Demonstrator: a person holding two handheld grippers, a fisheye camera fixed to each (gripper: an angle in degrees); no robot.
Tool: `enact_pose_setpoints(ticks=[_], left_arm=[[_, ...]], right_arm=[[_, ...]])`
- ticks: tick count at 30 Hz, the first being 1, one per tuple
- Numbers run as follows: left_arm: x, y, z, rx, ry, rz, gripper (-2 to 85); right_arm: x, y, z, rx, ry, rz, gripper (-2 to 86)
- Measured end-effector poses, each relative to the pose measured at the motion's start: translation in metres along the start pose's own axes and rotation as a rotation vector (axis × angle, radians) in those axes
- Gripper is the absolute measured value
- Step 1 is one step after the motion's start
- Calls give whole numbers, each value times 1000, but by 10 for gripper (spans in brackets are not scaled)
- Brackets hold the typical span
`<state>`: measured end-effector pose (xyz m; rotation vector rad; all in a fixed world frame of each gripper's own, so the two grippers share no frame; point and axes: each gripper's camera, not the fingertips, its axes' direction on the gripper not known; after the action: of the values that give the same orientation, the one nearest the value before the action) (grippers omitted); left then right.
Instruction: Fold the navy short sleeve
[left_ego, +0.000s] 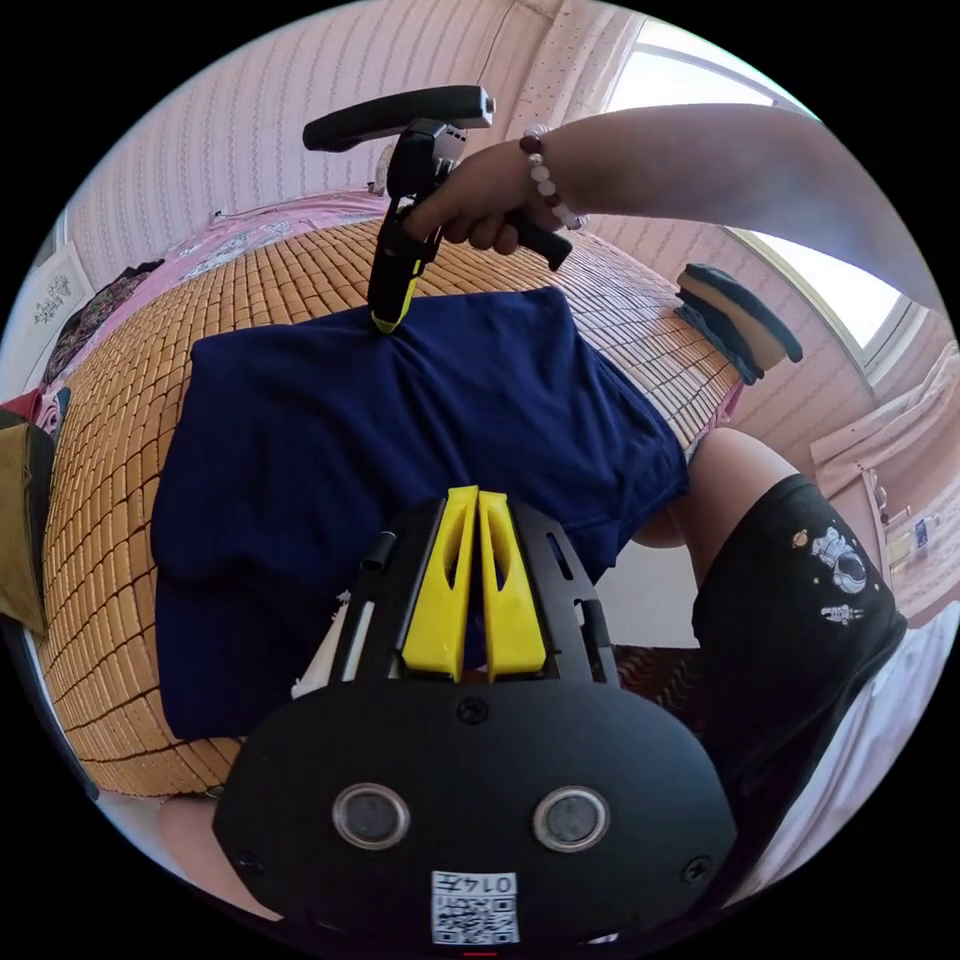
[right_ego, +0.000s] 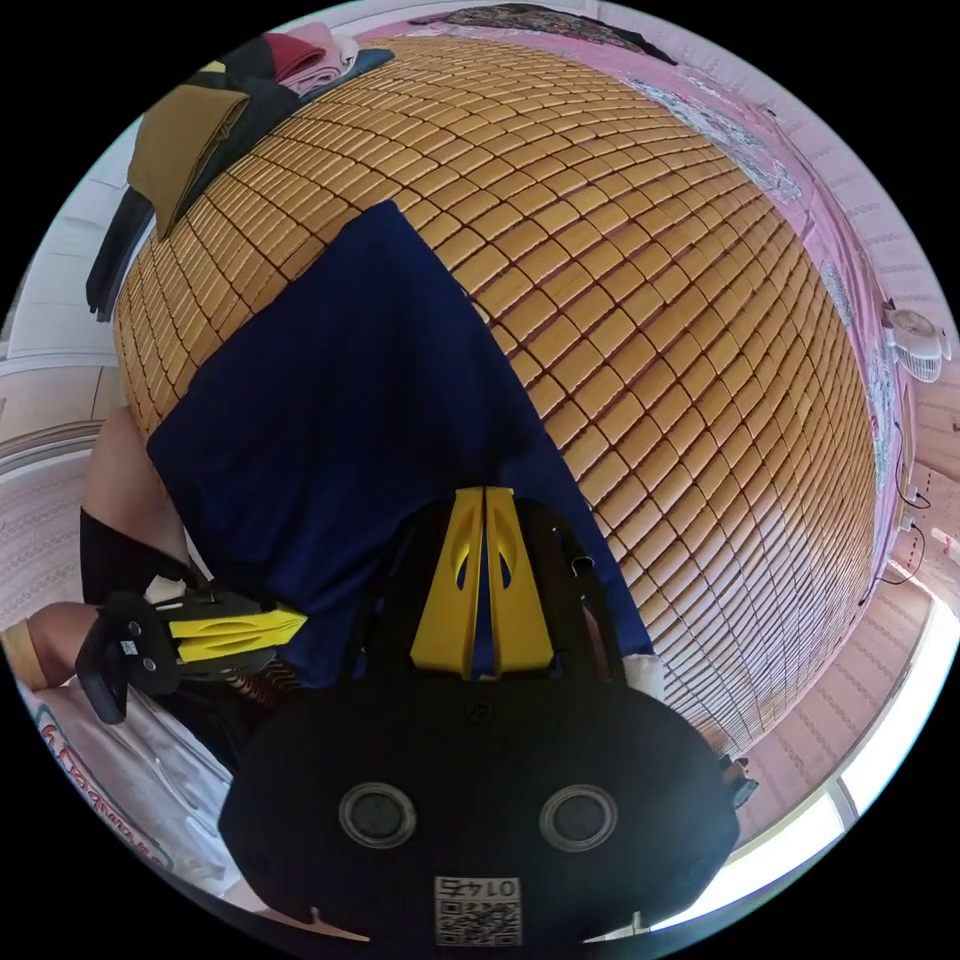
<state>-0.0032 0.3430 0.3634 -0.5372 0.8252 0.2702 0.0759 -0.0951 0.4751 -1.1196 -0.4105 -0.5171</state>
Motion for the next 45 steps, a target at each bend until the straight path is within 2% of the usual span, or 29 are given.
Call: enact_pose_setpoints(ticks=[6, 12, 14, 16, 18, 22, 24, 28, 32, 34, 38, 45], left_arm=[[-14, 5, 10, 3, 65, -6, -10], [-28, 8, 14, -22, 143, -46, -9], [-29, 14, 6, 33, 227, -44, -8], [-25, 20, -1, 89, 258, -15, -6], [-14, 24, -5, 125, 270, 47, 1], [12, 27, -1, 174, 365, 182, 74], [23, 26, 3, 183, 378, 222, 82], [47, 19, 20, 136, 328, 291, 129], [70, 10, 33, 113, 281, 390, 140], [78, 6, 39, 99, 251, 423, 143], [95, -1, 57, 43, 265, 493, 151], [117, -5, 74, 6, 288, 545, 162]], right_arm=[[12, -3, -7, 26, 25, 54, -4], [31, 11, 6, 58, -56, 147, -4], [35, 31, -1, 118, -83, 171, -4], [38, 83, -20, 302, -177, 184, -3], [42, 134, -26, 405, -234, 215, -2], [58, 258, 0, 494, -355, 419, 7], [60, 301, 17, 507, -434, 478, 17], [63, 353, 60, 387, -412, 594, 59], [71, 363, 90, 253, -427, 623, 104], [73, 361, 104, 162, -382, 597, 109], [78, 361, 117, 100, -304, 568, 95], [94, 393, 149, 21, -332, 542, 86]])
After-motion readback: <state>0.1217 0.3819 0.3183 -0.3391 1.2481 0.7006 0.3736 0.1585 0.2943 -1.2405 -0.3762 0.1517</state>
